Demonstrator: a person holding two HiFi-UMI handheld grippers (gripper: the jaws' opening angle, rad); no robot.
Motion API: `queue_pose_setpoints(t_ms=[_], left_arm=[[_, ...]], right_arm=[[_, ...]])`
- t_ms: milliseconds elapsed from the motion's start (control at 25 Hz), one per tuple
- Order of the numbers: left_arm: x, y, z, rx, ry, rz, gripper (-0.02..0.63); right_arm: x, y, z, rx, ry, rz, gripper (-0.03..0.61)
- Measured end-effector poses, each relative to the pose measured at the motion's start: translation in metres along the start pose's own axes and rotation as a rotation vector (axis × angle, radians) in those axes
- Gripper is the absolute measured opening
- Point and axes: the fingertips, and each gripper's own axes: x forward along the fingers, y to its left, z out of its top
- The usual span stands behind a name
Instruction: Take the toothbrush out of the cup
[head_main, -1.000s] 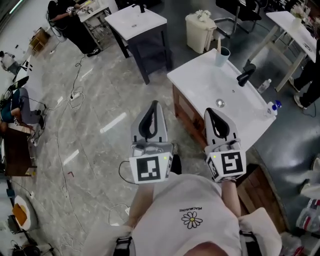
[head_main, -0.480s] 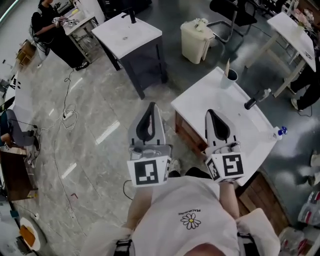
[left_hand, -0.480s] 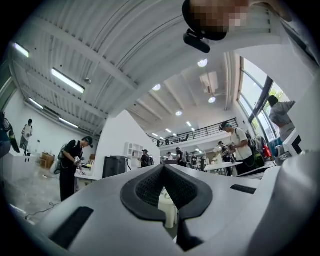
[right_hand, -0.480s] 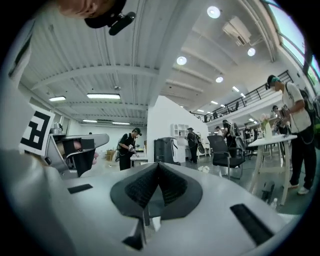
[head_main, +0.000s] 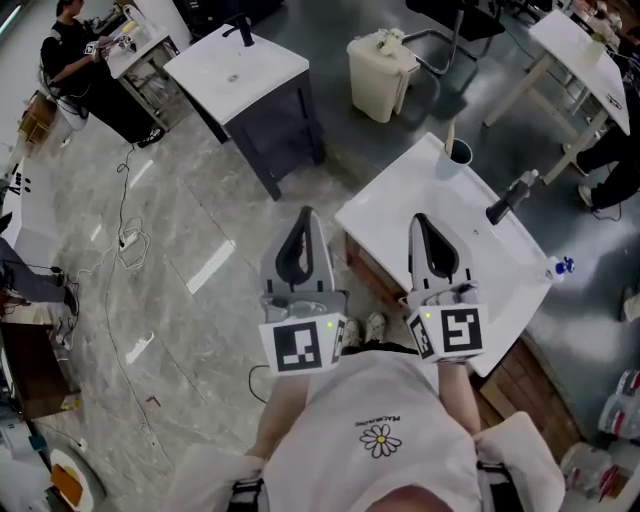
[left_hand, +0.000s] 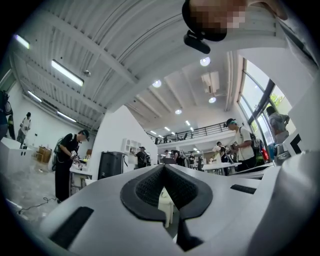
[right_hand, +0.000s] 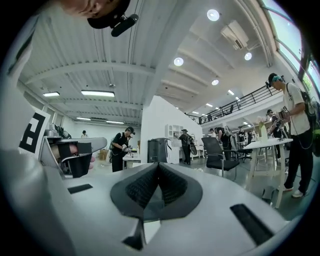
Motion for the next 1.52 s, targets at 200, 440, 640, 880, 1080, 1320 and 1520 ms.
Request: queue_pose_setpoints(t_ms=[200, 440, 640, 880, 1080, 1320, 1520], left_arm=[[0.006, -0.009, 0.002, -0.004, -0.009, -0.003, 0.015], [0.013, -0.016, -0.005, 0.060, 0.008, -0.023, 0.015], [0.019, -0.017, -0.004, 0.057, -0.003, -0.017, 0.015], [0.022, -0.016, -0.011, 0.082, 0.020, -0.020, 0.015], [0.025, -0.017, -0.010, 0.054, 0.007, -0.013, 0.015], [0.026, -0.015, -0.018, 0.052, 0.038, 0.005, 0.015], [0.030, -0.015, -0.015, 0.104, 0.031, 0.010, 0.015]], right_arm=[[0.002, -0.010, 0.002, 0.026, -0.011, -0.023, 0.011], [0.006, -0.013, 0.002, 0.004, -0.006, -0.001, 0.011], [0.011, -0.026, 0.006, -0.012, -0.007, -0.022, 0.011], [0.031, -0.053, 0.010, -0.022, 0.012, -0.035, 0.057], [0.051, -0.084, 0.007, -0.011, 0.030, -0.065, 0.103], [0.081, -0.117, -0.013, -0.015, 0.077, -0.104, 0.138], [0.109, -0.145, -0.045, -0.112, 0.169, -0.157, 0.178]])
